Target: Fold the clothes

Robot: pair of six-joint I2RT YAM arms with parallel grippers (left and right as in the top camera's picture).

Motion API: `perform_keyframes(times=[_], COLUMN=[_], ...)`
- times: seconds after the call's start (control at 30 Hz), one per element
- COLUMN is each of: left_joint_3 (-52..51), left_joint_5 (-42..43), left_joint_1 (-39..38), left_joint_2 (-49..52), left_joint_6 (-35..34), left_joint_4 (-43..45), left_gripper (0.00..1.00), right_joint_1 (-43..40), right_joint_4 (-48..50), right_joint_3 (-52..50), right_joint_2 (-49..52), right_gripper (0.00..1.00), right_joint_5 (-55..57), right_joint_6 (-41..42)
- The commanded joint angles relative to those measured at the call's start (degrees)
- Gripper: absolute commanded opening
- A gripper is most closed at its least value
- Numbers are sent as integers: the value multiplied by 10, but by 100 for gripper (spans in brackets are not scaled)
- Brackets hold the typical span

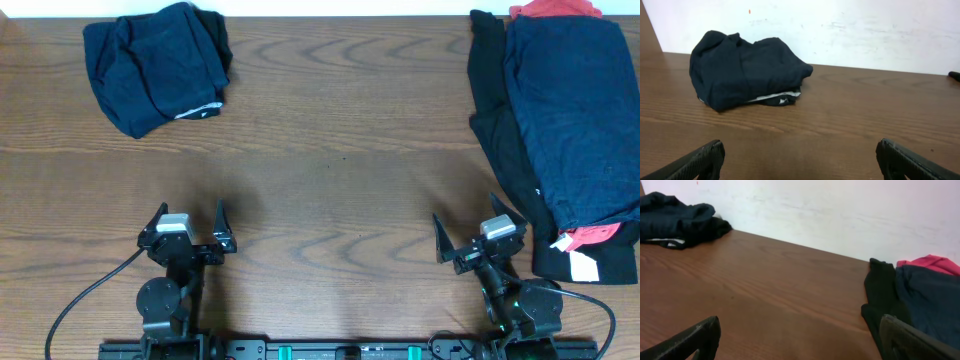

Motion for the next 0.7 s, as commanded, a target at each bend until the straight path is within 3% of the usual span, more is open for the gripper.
perform_keyframes(times=[0.0,0.5,0.67], left_joint_3=[-16,-16,-16], left_joint_5=[6,7,88], left_joint_1=[2,2,2], left_joint_2=[-5,-5,-5], left_joint_6=[-1,-1,-1], left_joint_4=[-8,0,17], left_gripper=[98,98,98], right_joint_1=[-1,-1,-1], right_joint_4=[5,22,22], right_joint_3=[-3,-3,-3], right_joint_2=[-3,-3,-3], right_gripper=[99,99,99], right_joint_5=[2,-2,-38], right_joint_6=[-7,-6,-6])
